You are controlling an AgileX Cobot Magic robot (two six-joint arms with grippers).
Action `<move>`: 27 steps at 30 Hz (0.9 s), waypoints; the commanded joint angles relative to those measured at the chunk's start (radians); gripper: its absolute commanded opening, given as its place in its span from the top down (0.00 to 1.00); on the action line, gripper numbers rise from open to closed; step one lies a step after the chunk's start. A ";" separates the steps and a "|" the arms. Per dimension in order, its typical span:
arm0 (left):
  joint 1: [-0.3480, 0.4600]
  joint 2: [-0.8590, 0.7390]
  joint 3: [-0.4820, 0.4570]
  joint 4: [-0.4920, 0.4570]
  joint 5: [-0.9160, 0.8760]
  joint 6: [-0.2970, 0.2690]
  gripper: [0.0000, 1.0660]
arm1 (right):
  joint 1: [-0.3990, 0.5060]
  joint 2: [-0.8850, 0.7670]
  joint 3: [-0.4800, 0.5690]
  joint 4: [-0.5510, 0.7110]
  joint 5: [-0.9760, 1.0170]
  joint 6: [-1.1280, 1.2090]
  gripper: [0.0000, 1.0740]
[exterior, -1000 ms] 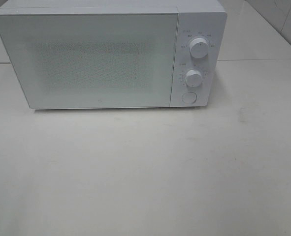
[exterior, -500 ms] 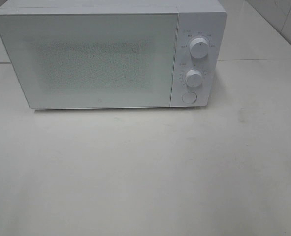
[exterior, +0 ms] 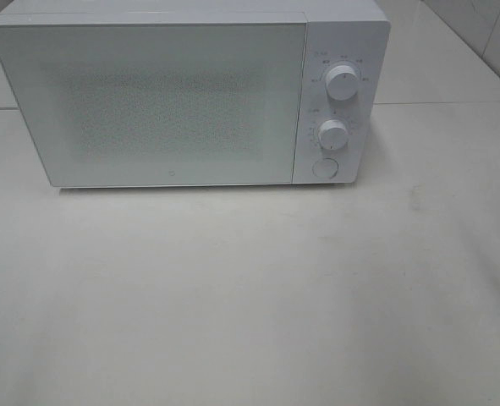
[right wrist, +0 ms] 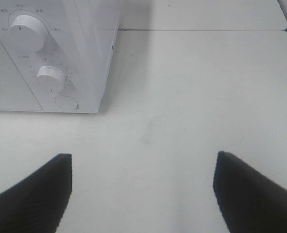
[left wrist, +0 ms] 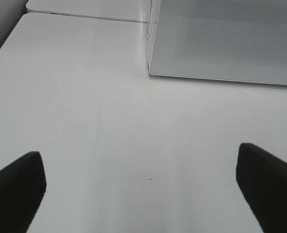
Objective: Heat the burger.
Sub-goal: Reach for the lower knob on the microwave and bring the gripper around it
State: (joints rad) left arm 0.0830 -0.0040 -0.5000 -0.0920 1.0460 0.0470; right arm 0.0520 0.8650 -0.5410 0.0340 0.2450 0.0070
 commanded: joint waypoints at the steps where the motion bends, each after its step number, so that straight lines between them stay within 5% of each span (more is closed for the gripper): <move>1: -0.003 -0.026 0.003 -0.007 -0.010 -0.001 0.04 | -0.001 0.046 -0.007 0.005 -0.087 0.011 0.28; 18: -0.003 -0.026 0.003 -0.007 -0.010 -0.001 0.04 | -0.001 0.381 -0.007 0.005 -0.638 0.047 0.29; 27: -0.003 -0.026 0.003 -0.007 -0.010 -0.001 0.04 | 0.176 0.557 -0.007 0.216 -0.943 -0.189 0.29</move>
State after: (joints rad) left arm 0.0830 -0.0040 -0.5000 -0.0920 1.0460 0.0470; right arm 0.2000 1.4060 -0.5410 0.1910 -0.6330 -0.1170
